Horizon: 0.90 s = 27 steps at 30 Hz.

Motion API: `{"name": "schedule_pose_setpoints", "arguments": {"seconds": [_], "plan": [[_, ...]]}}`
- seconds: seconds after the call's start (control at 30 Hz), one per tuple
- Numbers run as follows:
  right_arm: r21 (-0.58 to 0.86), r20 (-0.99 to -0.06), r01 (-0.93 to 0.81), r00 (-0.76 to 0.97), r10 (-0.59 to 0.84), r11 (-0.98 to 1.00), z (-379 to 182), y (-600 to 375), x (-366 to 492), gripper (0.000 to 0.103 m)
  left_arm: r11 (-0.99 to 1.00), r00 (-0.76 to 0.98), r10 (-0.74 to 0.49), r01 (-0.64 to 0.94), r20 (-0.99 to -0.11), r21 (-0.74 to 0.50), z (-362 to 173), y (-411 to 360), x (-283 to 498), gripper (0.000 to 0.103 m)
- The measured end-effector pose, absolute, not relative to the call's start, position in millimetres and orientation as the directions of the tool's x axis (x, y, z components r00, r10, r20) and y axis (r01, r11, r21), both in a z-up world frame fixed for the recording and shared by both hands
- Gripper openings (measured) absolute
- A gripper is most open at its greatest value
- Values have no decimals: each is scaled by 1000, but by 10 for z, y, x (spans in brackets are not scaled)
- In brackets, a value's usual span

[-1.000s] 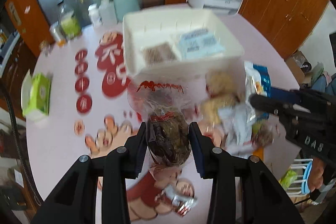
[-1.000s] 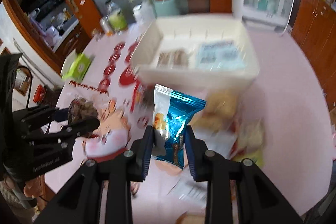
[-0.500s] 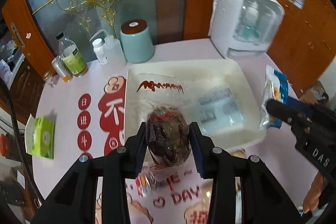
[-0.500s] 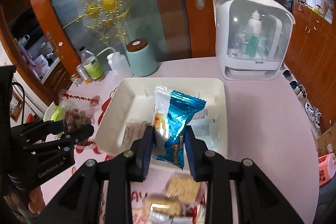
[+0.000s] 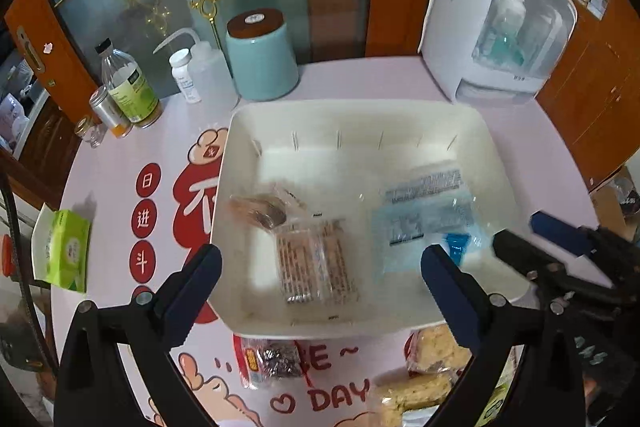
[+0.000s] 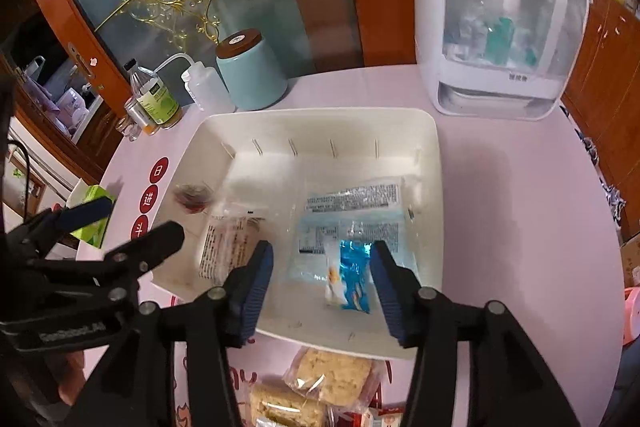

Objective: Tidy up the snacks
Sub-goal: 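Carry both snacks into the white tray and open both grippers, then move both grippers back toward the snack pile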

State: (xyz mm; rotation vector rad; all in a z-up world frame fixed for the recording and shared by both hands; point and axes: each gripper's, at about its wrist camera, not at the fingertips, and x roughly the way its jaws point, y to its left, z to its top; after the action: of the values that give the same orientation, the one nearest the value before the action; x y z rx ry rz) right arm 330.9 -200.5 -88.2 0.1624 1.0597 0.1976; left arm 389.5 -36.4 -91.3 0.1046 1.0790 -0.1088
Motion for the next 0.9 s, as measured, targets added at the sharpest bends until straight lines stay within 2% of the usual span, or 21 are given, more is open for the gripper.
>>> {"name": "schedule_pose_setpoints", "arguments": {"seconds": [0.27, 0.53, 0.9], "plan": [[233, -833, -78, 499, 240, 969, -702, -2072, 3010, 56, 991, 441, -62, 130, -895, -5, -864, -289, 3562, 100], [215, -828, -83, 514, 227, 973, -497, -2048, 2476, 56, 985, 478, -62, 171, -876, 23, -595, -151, 2978, 100], [183, -828, -75, 526, 194, 980, -211, -1983, 1572, 56, 987, 485, -66, 160, -872, 15, -395, 407, 2036, 100]]}}
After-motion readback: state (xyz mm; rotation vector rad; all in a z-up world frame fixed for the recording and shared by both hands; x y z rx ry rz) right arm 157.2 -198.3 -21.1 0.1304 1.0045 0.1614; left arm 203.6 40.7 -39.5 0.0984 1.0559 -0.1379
